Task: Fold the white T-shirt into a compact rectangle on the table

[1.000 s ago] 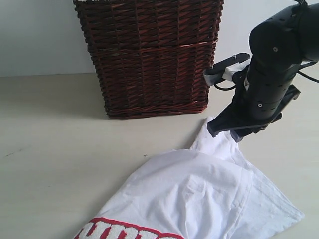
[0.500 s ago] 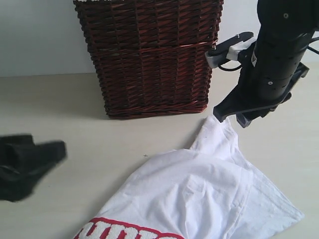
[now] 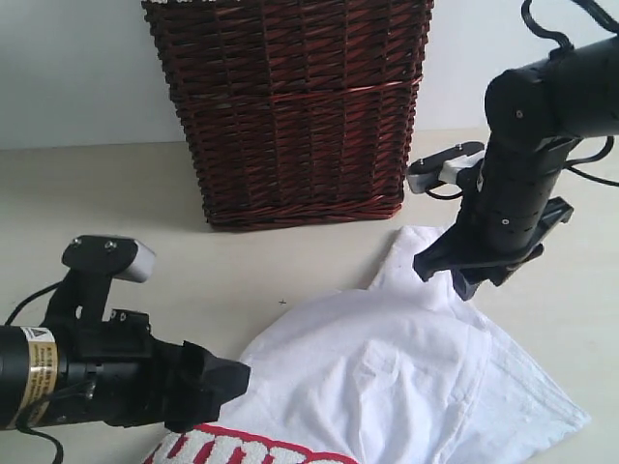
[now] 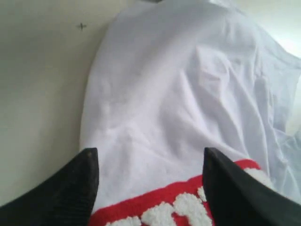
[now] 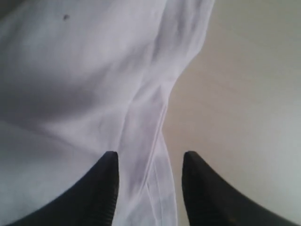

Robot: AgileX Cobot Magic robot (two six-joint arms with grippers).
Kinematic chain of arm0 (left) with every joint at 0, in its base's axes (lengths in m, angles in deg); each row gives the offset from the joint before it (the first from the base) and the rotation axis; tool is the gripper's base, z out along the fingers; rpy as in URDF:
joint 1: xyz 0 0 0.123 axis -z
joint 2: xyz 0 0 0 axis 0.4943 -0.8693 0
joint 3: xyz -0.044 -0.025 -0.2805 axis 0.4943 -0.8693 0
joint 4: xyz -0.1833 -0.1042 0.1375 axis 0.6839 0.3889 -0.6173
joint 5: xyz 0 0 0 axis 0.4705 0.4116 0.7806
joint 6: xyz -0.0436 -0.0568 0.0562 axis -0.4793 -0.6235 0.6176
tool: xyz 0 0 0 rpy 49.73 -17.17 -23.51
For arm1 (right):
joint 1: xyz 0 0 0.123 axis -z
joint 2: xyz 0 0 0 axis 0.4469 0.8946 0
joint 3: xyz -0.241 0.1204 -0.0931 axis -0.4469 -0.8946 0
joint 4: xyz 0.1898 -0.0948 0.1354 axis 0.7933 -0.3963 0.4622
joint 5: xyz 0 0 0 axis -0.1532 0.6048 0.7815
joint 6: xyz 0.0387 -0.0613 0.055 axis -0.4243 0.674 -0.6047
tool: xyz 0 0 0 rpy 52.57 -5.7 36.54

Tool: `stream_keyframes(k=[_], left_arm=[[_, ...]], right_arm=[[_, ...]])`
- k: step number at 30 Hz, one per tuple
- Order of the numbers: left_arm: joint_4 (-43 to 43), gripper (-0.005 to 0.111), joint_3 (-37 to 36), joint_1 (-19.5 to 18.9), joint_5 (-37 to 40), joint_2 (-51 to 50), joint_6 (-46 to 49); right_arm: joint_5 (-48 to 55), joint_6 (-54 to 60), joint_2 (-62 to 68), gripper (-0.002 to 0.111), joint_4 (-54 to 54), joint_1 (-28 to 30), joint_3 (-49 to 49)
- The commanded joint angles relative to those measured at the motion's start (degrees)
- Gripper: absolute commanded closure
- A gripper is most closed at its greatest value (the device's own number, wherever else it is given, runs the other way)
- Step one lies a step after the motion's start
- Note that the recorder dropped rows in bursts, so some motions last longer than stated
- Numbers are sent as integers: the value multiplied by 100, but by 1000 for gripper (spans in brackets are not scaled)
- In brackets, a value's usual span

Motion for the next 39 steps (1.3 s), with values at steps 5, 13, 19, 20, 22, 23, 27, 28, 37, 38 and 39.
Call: stream_keyframes(k=[5, 13, 19, 20, 22, 23, 27, 28, 37, 38, 39], left_arm=[[-65, 45, -8, -9, 679, 812, 119], [-176, 45, -78, -9, 768, 1012, 176], [-188, 45, -216, -9, 789, 1012, 176], [-198, 45, -243, -9, 789, 1012, 176], [-222, 45, -279, -9, 806, 1012, 176], [-222, 45, -294, -9, 806, 1012, 176], [-306, 45, -292, -9, 776, 1012, 176], [-306, 45, -292, -9, 757, 1012, 176], [-543, 45, -292, -9, 630, 1012, 176], [-543, 45, -292, -9, 615, 1012, 176], [-543, 45, -292, -9, 591, 1012, 176]], right_arm=[[-546, 943, 686, 89, 822, 157, 3], [249, 1844, 715, 108, 1580, 143, 340], [377, 1983, -181, 108, 1566, 143, 626], [377, 1983, -389, 108, 1480, 143, 675], [399, 1948, -799, 108, 1319, 143, 819], [398, 1937, -1007, 108, 1306, 143, 870], [379, 1726, -1678, 108, 1010, 154, 1005], [346, 1502, -1811, 108, 698, 154, 1047], [-322, -59, -3182, 108, -1085, 154, 1572], [-371, -59, -3288, 108, -1085, 142, 1572], [-389, -59, -3365, 108, -1128, 142, 1572]])
